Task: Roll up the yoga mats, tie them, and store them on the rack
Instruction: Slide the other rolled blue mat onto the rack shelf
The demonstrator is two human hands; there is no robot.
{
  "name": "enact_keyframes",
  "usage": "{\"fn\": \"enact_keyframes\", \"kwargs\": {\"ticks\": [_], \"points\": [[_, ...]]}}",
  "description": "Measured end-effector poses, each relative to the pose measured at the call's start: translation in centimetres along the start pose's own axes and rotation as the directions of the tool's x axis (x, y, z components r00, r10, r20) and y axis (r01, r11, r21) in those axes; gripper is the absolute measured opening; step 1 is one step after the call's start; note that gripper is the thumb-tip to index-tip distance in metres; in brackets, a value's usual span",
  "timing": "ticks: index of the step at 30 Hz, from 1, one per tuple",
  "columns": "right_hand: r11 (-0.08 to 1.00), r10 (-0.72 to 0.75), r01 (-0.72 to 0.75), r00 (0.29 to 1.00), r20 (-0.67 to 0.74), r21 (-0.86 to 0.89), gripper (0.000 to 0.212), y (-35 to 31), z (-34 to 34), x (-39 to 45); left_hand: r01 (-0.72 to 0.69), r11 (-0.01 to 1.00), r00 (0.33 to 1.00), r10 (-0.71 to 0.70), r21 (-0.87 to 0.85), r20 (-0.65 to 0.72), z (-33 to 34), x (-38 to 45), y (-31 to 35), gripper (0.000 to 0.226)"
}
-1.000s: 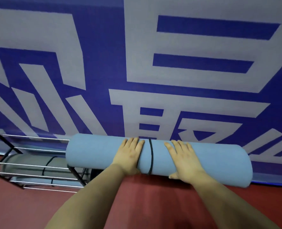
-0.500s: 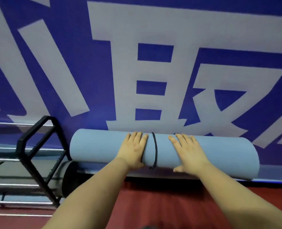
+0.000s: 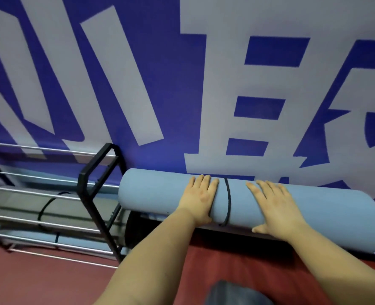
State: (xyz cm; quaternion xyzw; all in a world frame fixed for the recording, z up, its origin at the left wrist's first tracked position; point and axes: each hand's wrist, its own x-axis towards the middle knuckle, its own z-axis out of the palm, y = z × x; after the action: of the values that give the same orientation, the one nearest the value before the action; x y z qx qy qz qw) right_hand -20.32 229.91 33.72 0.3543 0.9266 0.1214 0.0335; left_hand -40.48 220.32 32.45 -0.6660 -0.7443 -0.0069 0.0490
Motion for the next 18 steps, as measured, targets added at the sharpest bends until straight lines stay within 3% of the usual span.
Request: {"fn": "enact_keyframes", "kwargs": {"ticks": [4, 18], "points": [[1.0, -0.018, 0.018, 1.0, -0.006, -0.009, 0.126, -2.2, -0.5, 1.4, 0.038, 0.999, 0.998, -0.039, 0.015, 0.051, 0.0, -0.9, -1.9, 0.105], [1.0, 0.005, -0.003, 0.997, 0.073, -0.03, 0.119, -5.4, -0.3, 2.4, 0.048, 0.998, 0.999, -0.049, 0.05, 0.013, 1.5, -1.7, -4.1, 0.108]]}}
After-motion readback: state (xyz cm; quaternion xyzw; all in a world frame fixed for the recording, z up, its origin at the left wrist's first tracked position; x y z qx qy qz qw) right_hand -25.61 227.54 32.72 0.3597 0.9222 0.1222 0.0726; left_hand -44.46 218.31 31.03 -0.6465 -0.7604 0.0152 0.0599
